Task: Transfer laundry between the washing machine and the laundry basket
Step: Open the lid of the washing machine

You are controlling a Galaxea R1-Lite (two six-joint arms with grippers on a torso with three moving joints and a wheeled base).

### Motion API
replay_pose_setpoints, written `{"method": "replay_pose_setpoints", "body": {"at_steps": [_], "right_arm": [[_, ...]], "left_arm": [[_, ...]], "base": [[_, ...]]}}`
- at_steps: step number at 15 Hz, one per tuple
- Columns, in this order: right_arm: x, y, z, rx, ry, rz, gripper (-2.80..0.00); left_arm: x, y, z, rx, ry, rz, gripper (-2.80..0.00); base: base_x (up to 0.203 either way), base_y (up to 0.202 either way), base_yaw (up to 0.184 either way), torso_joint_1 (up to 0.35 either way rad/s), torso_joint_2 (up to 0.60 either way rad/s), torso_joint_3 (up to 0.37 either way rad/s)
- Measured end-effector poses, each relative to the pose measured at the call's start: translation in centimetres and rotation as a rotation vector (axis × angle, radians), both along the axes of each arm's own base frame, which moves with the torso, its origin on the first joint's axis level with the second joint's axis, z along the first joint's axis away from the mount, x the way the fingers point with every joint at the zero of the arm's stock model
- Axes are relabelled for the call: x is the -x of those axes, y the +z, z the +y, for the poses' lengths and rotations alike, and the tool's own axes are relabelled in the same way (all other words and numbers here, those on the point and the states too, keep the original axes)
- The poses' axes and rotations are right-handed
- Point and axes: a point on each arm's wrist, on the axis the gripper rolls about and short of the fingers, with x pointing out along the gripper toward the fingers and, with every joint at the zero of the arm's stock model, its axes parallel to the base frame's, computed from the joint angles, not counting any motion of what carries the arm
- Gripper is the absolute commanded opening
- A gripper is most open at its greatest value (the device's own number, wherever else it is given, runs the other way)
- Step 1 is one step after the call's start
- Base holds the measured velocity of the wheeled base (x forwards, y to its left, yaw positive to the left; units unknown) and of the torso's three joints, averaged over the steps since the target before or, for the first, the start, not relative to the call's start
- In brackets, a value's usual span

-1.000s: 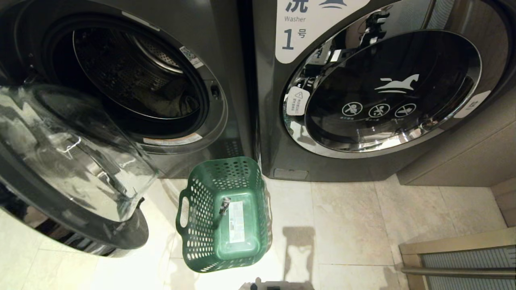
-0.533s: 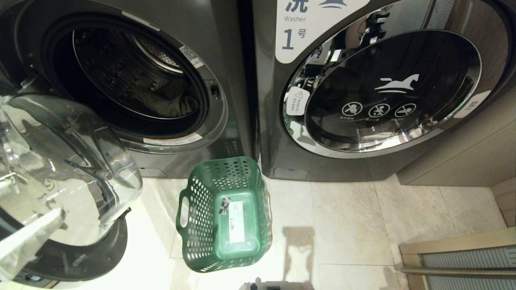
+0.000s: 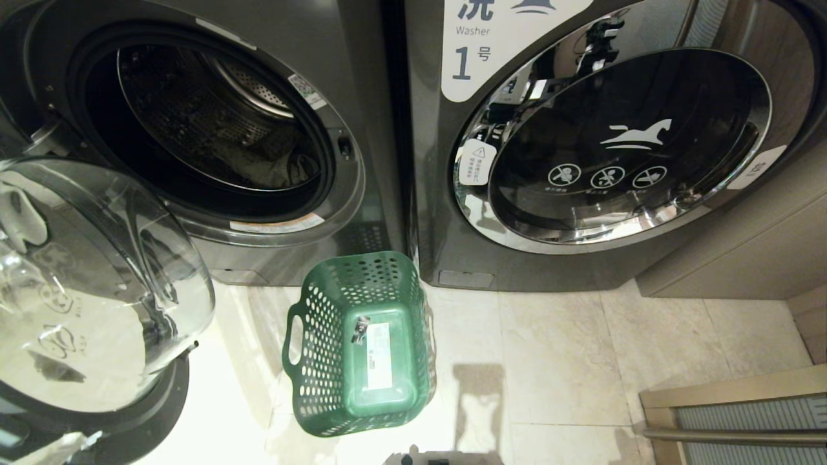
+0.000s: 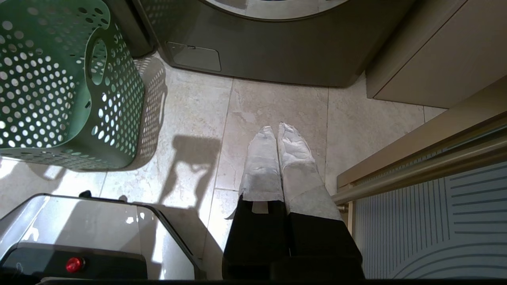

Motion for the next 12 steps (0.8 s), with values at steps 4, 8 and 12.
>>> {"method": "replay_pose_setpoints", "body": {"at_steps": [4,8,12], "right_arm": [[0.0,0.0,0.0,0.000,0.000,0.000,-2.80],[0.0,0.0,0.0,0.000,0.000,0.000,-2.80],[0.0,0.0,0.0,0.000,0.000,0.000,-2.80]], "left_arm": [[0.2,1.0,0.1,-0.012,0.064,-0.086,0.00],[-2.0,3.5,0.6,-0.010,0.140,-0.089,0.00],[-5.5,6.4,1.2,0.000,0.155,-0.134,-2.80]], "base": [[0.000,0.000,0.000,0.000,0.00,0.000],[0.000,0.000,0.000,0.000,0.00,0.000],[0.000,0.000,0.000,0.000,0.00,0.000]]}}
